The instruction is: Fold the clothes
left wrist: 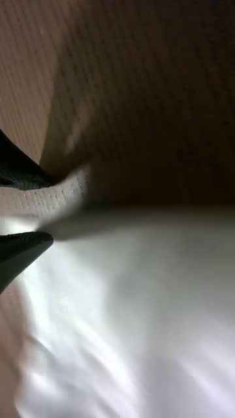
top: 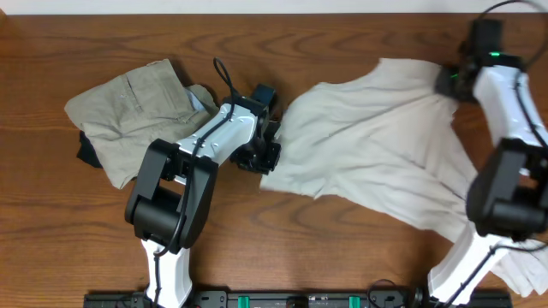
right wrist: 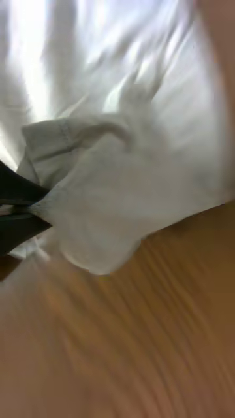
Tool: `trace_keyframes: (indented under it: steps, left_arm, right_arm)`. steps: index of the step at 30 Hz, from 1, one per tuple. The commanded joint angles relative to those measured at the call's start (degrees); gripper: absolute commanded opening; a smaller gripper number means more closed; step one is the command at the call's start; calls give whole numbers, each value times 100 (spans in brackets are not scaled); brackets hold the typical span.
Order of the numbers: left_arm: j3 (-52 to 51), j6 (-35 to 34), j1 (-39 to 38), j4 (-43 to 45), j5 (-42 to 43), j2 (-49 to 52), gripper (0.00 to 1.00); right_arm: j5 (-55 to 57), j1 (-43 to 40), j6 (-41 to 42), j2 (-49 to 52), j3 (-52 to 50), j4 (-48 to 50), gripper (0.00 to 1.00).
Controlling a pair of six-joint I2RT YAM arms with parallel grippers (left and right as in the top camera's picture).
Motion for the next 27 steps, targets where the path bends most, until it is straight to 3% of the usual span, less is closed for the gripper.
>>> trace_keyframes:
  steps: [1,3,6,7,9,11,13,19,24,27]
  left_arm:
    - [-251,-11,4,-42,-125,238,25]
    - [-251,-11,4,-42,-127,238,25]
    - [-251,-11,4,-37,-125,238,25]
    - [-251,-13,4,-37,-127,238,25]
    - [-249,-15,4,-35,-122,238,25]
    - [-232,-11,4,-24,-125,236,25]
    - [-140,-15,4,-68,-111,236,25]
    - [608,-13,-68,-212,413,138,27]
    - [914,-57,-275,551,870,122,54]
    - [914,-127,-367,1078,866,197,66]
  right_arm:
    - [157,-490,-129,-269,81,232,1]
    - [-114,-684,-133,-271,81,407,1]
    - [-549,-868,-133,-271,81,520,10]
    - [-623,-894,-133,-271,81,520,17]
    - [-664,-920,-133,-271,81,487,45]
    - [-662,-920,-136,-271,81,374,57]
    - [-664,-920,-133,-271,81,216,63]
    - [-1464,-918,-136,-271,81,-621,67]
    - [-2710,-918,-273,-271,81,-1038,67]
    - [-3268,-907,-284,-271,81,-1287,68]
